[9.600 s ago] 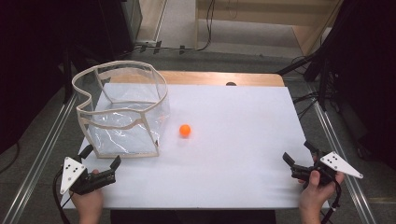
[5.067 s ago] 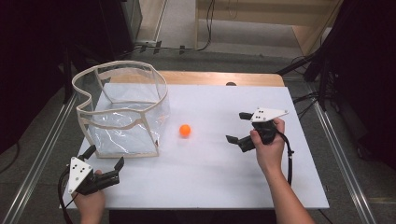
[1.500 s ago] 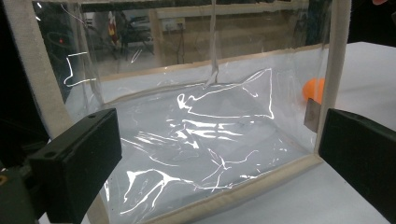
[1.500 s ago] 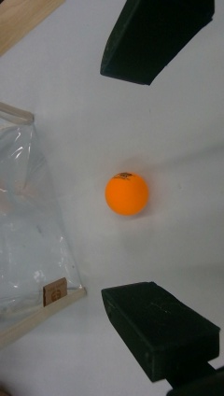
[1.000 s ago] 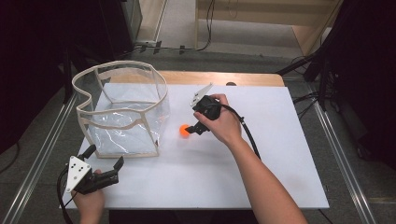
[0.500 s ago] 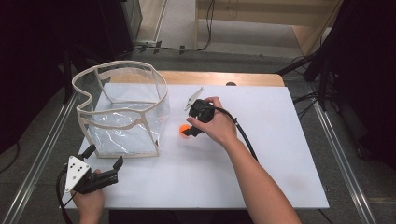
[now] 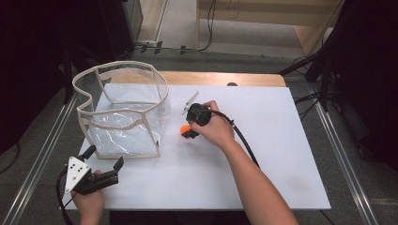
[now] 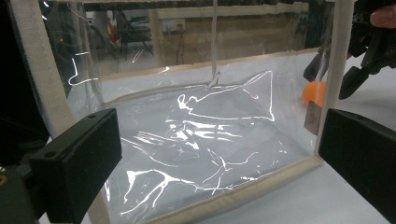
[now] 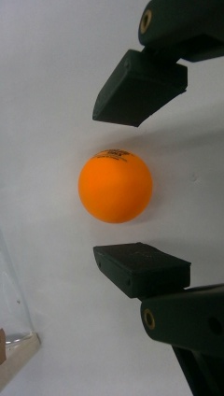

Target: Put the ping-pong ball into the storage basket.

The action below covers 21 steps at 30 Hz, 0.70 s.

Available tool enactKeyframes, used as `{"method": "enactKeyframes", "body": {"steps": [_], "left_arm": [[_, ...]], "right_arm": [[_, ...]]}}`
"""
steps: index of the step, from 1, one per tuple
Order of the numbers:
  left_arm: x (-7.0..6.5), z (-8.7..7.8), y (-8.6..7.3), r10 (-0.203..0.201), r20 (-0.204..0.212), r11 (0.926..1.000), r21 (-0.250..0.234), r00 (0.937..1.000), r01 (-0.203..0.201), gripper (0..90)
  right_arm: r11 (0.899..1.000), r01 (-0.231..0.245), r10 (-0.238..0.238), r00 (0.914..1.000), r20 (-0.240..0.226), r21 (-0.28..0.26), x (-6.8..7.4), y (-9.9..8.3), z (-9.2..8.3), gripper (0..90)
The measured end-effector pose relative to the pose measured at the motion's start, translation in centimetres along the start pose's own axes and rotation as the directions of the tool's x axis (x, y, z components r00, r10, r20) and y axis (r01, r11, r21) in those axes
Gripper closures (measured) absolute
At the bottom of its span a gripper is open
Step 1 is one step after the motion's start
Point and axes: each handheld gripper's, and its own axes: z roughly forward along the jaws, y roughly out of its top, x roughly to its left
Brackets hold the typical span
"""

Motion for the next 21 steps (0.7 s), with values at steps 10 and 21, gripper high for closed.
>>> {"method": "enactKeyframes", "body": {"steps": [10,21], "left_arm": [[0.0,0.0,0.0,0.003,0.000,1.0000,0.001,1.0000,-0.003,0.1],[0.0,0.0,0.0,-0.002,0.002,1.0000,-0.001,1.0000,0.002,0.1]], "right_arm": [[1.000,-0.007,0.007,1.0000,-0.005,0.015,0.1,0.2,0.7,30.7],[1.000,-0.009,0.009,0.9999,0.004,0.025,0.2,0.3,1.6,36.6]]}}
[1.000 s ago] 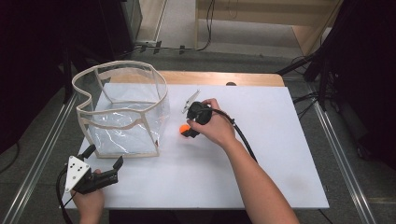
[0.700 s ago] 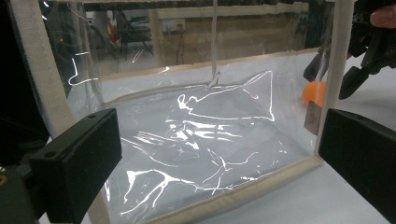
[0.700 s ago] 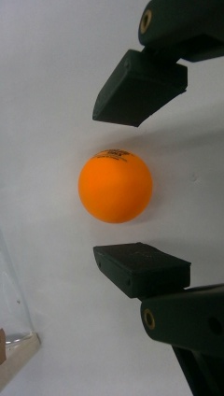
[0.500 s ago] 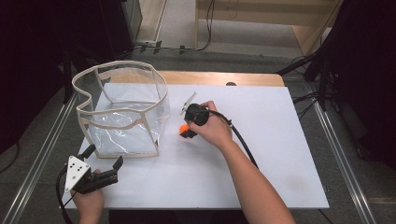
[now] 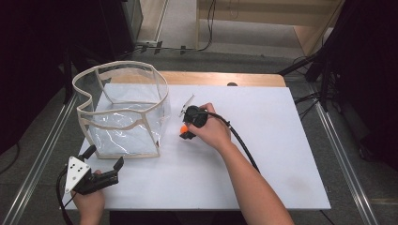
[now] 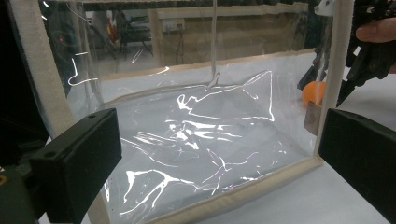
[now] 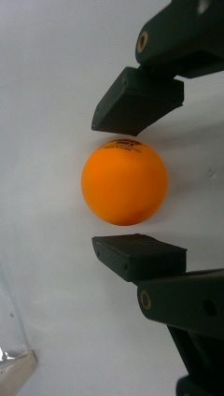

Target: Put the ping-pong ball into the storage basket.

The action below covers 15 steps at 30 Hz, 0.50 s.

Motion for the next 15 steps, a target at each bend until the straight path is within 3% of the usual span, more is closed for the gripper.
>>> {"method": "enactKeyframes", "body": {"steps": [12,15], "left_arm": [[0.02,-0.01,0.01,-0.003,0.000,1.0000,-0.001,1.0000,0.003,0.1],[0.02,-0.01,0.01,-0.002,0.000,1.0000,-0.001,1.0000,0.002,0.1]], "right_arm": [[0.999,-0.050,0.050,0.9987,0.003,-0.005,-0.22,-0.01,0.38,46.5],[0.999,-0.037,0.037,0.9993,0.004,0.002,-0.31,-0.06,0.32,47.4]]}}
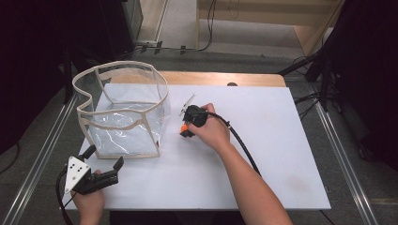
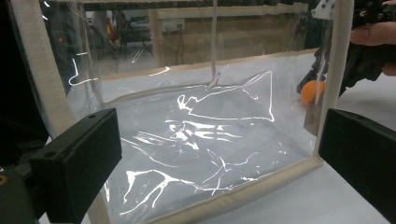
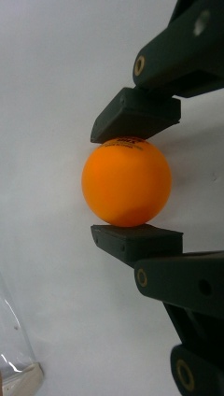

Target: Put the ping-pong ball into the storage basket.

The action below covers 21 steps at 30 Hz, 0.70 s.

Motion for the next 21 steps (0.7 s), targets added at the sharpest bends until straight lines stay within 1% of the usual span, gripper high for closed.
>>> {"method": "enactKeyframes", "body": {"steps": [2,3,4,6,7,9,11,12,14,15,16,17,21], "left_arm": [[0.0,0.0,0.0,-0.001,0.000,1.0000,0.000,1.0000,0.001,0.1],[0.0,0.0,0.0,0.000,-0.001,1.0000,0.000,1.0000,0.000,0.1],[0.0,0.0,0.0,-0.001,0.000,1.0000,0.000,1.0000,0.001,0.0],[0.0,0.0,0.0,-0.001,0.000,1.0000,0.000,1.0000,0.001,0.1],[0.0,0.0,0.0,-0.001,0.000,1.0000,0.000,1.0000,0.001,0.1],[0.0,0.0,0.0,-0.001,0.000,1.0000,0.000,1.0000,0.001,0.1],[0.0,0.0,0.0,0.000,0.000,1.0000,0.000,1.0000,0.000,0.1],[0.0,0.0,0.0,0.001,0.000,1.0000,0.001,1.0000,-0.001,0.1],[0.0,0.0,0.0,0.002,0.000,1.0000,0.001,1.0000,-0.002,0.1],[0.0,0.0,0.0,0.002,0.000,1.0000,0.001,1.0000,-0.002,0.1],[0.0,0.0,0.0,0.002,0.000,1.0000,0.001,1.0000,-0.002,0.1],[0.0,0.0,0.0,0.001,0.000,1.0000,0.001,1.0000,-0.001,0.1],[0.0,0.0,0.0,0.000,0.001,1.0000,0.000,1.0000,0.000,0.0]], "right_arm": [[1.000,-0.001,0.001,1.0000,-0.004,-0.001,-0.1,0.0,-0.1,47.6],[1.000,-0.015,0.014,0.9998,-0.011,-0.008,0.0,0.0,-0.1,47.6],[1.000,-0.009,0.009,0.9998,-0.015,-0.012,-0.1,0.0,-0.2,47.6],[1.000,-0.017,0.017,0.9997,-0.017,-0.011,0.0,0.0,-0.4,47.6],[1.000,-0.008,0.008,0.9998,-0.017,-0.009,-0.1,0.0,-0.5,47.6],[1.000,-0.014,0.013,0.9997,-0.022,-0.020,0.0,0.0,-0.6,47.6],[1.000,0.001,-0.001,0.9996,-0.029,-0.020,-0.2,0.0,-0.8,47.6],[1.000,-0.007,0.006,0.9996,-0.027,-0.014,-0.1,0.0,-1.0,47.6],[1.000,-0.002,0.002,0.9995,-0.032,-0.022,-0.2,-0.1,-1.2,47.6],[1.000,-0.013,0.012,0.9994,-0.034,-0.027,-0.2,-0.1,-1.3,47.6],[0.999,-0.005,0.004,0.9993,-0.038,-0.032,-0.3,-0.1,-1.5,47.6],[0.999,-0.015,0.014,0.9991,-0.039,-0.034,-0.3,-0.1,-1.6,47.6],[0.999,0.000,-0.002,0.9985,-0.054,-0.043,-0.6,-0.2,-2.0,47.6]]}}
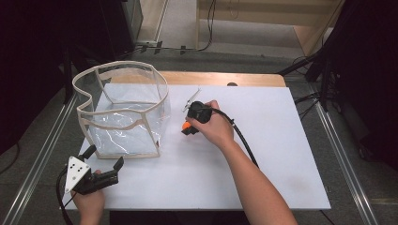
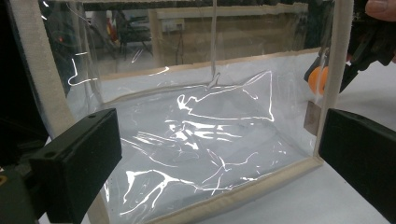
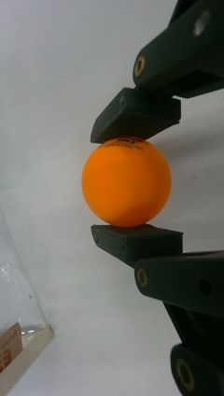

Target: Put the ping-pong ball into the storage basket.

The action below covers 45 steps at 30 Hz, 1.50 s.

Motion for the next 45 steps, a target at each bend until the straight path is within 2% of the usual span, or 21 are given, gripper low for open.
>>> {"method": "enactKeyframes", "body": {"steps": [12,25,31,32,33,35,37,45], "left_arm": [[0.0,0.0,0.0,0.003,0.000,1.0000,0.001,1.0000,-0.003,0.1],[0.0,0.0,0.0,0.005,0.000,1.0000,0.003,1.0000,-0.005,0.1],[0.0,0.0,0.0,0.005,-0.001,1.0000,0.003,1.0000,-0.005,0.0],[0.0,0.0,0.0,0.005,-0.001,1.0000,0.003,1.0000,-0.005,0.1],[0.0,0.0,0.0,0.006,-0.001,1.0000,0.003,1.0000,-0.006,0.0],[0.0,0.0,0.0,0.004,-0.002,1.0000,0.001,1.0000,-0.004,0.1],[0.0,0.0,0.0,0.004,-0.001,1.0000,0.002,1.0000,-0.004,0.0],[-0.1,0.0,0.0,0.004,-0.002,1.0000,0.001,1.0000,-0.004,0.1]], "right_arm": [[1.000,0.008,-0.008,0.9998,-0.021,-0.009,0.1,0.1,-1.2,47.6],[0.999,0.048,-0.048,0.9986,-0.022,-0.020,0.2,0.7,-2.8,47.6],[0.999,0.049,-0.050,0.9983,-0.032,-0.017,0.4,1.1,-3.5,47.6],[0.998,0.058,-0.058,0.9981,-0.021,-0.024,0.3,1.2,-3.6,47.6],[0.999,0.049,-0.050,0.9983,-0.030,-0.018,0.4,1.2,-3.7,47.6],[0.998,0.065,-0.066,0.9972,-0.037,-0.027,0.4,1.4,-3.8,47.6],[0.998,0.053,-0.054,0.9981,-0.032,-0.019,0.5,1.5,-4.1,47.6],[0.997,0.075,-0.076,0.9962,-0.042,-0.016,0.7,2.0,-4.7,47.6]]}}
